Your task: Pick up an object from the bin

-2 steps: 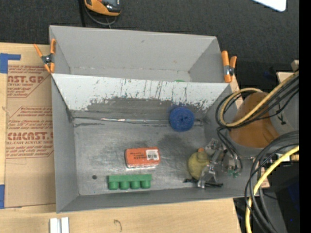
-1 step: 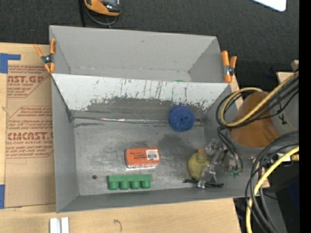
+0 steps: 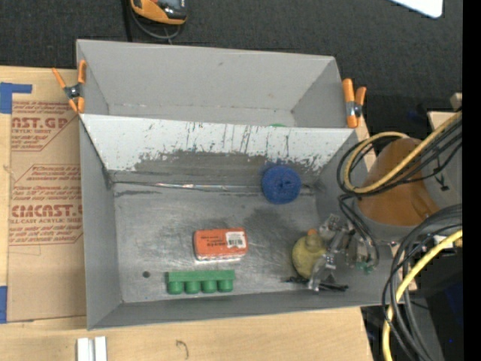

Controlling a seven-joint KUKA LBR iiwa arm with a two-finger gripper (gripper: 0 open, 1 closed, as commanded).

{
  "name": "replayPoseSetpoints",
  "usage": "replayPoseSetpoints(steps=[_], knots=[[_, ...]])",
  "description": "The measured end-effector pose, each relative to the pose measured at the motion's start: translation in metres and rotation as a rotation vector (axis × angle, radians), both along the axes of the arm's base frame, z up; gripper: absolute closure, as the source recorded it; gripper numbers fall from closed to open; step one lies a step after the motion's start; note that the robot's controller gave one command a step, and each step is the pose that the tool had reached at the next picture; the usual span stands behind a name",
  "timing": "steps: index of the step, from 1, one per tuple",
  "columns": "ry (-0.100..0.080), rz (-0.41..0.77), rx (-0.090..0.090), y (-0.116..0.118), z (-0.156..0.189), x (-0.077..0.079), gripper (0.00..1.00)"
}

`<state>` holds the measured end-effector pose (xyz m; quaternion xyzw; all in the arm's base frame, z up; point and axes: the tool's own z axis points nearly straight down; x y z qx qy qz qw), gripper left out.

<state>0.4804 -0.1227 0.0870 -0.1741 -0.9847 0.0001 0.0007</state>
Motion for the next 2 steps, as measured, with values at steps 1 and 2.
replayPoseSetpoints(steps=[1,2], knots=[[-0.002,0.0,0.0,0.0001,0.0108,0.0008,1.0],[-0.003,0.0,0.0,0.0003,0.0162,0.0009,1.0]])
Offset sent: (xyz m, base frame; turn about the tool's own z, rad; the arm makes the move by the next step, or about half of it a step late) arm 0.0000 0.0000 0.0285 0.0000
